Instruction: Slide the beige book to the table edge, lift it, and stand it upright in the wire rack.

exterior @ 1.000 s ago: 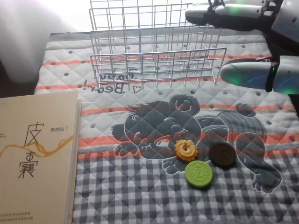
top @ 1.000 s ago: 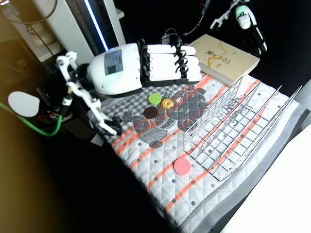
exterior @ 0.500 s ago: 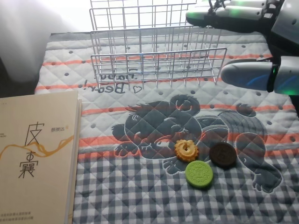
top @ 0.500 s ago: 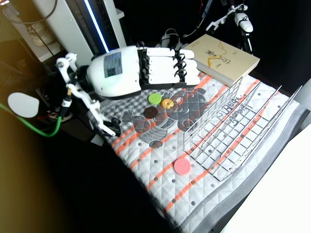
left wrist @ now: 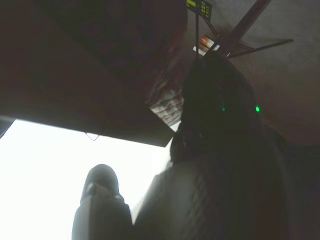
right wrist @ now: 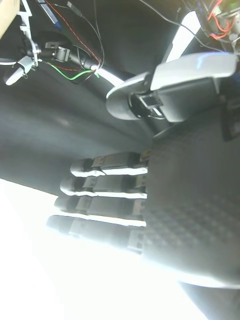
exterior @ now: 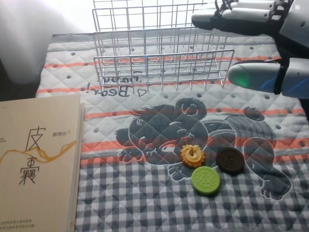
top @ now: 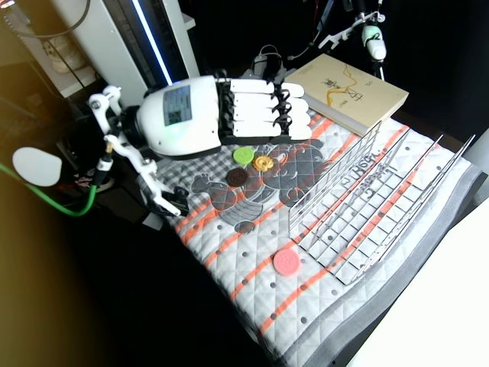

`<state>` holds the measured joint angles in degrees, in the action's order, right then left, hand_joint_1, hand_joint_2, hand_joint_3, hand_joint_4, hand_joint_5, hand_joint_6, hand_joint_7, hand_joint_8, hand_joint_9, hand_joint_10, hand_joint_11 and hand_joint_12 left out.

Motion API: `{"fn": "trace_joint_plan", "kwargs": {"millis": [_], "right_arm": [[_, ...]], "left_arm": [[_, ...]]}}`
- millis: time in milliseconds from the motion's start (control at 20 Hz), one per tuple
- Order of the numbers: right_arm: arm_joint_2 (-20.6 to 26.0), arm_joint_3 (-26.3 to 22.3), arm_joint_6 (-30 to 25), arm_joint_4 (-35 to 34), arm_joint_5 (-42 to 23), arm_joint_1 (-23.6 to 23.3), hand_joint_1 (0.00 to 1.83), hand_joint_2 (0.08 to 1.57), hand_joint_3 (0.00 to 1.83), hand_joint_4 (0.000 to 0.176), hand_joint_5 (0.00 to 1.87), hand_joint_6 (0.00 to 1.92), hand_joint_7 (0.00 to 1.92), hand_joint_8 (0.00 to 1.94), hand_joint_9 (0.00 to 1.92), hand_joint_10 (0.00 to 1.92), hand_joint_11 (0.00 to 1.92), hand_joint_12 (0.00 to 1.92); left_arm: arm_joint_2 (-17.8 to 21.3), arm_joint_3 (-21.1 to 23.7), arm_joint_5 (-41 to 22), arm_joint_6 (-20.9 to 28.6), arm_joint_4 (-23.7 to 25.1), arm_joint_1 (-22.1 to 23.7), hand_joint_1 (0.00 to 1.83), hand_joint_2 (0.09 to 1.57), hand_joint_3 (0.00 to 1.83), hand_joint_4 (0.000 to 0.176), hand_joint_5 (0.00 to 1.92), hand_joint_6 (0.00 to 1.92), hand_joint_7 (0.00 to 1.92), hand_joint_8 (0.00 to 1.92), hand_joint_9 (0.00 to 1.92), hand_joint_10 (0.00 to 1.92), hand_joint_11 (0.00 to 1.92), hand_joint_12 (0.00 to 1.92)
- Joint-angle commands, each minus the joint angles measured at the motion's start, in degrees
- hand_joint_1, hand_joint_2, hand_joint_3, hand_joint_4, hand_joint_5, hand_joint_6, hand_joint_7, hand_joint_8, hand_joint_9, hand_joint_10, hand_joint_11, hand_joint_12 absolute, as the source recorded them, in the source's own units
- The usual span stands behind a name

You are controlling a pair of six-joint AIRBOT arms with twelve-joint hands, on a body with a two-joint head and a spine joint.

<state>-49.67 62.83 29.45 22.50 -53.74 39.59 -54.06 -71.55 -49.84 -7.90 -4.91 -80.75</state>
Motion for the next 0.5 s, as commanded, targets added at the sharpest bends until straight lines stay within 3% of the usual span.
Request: {"fn": "trace_joint_plan", "kwargs": {"millis": [0,200,400,450], "right_arm": [[-0.08,-0.03,0.00,-2.72,-6.39,-0.33,0.06,1.35,0.00,0.000,0.32,0.00,0.38,0.00,0.37,0.01,0.37,0.02],[-0.06,-0.03,0.00,-2.73,-6.36,-0.25,0.01,1.33,0.00,0.000,0.31,0.00,0.38,0.00,0.37,0.00,0.37,0.01],[-0.23,0.02,0.00,-2.81,-6.32,-0.05,0.00,1.33,0.00,0.000,0.30,0.00,0.37,0.00,0.37,0.00,0.37,0.01],[-0.25,0.02,0.00,-2.83,-6.31,-0.01,0.02,1.33,0.00,0.000,0.31,0.00,0.37,0.00,0.37,0.00,0.38,0.01]], "left_arm": [[-0.29,-0.45,-4.25,0.61,-1.05,0.33,0.14,0.90,0.00,0.017,0.16,0.01,0.30,0.01,0.35,0.01,0.00,0.99],[-0.73,-0.84,-3.04,0.85,0.39,1.49,0.14,0.89,0.00,0.040,0.18,0.00,0.39,0.01,0.43,0.02,0.00,1.00],[-1.31,-1.30,-2.67,1.07,0.82,2.22,0.37,0.99,0.01,0.001,0.32,0.01,0.53,0.01,0.55,0.02,0.08,1.08],[-1.39,-1.34,-2.60,1.07,0.82,2.27,0.44,1.02,0.00,0.000,0.38,0.01,0.59,0.01,0.61,0.02,0.15,1.09]]}}
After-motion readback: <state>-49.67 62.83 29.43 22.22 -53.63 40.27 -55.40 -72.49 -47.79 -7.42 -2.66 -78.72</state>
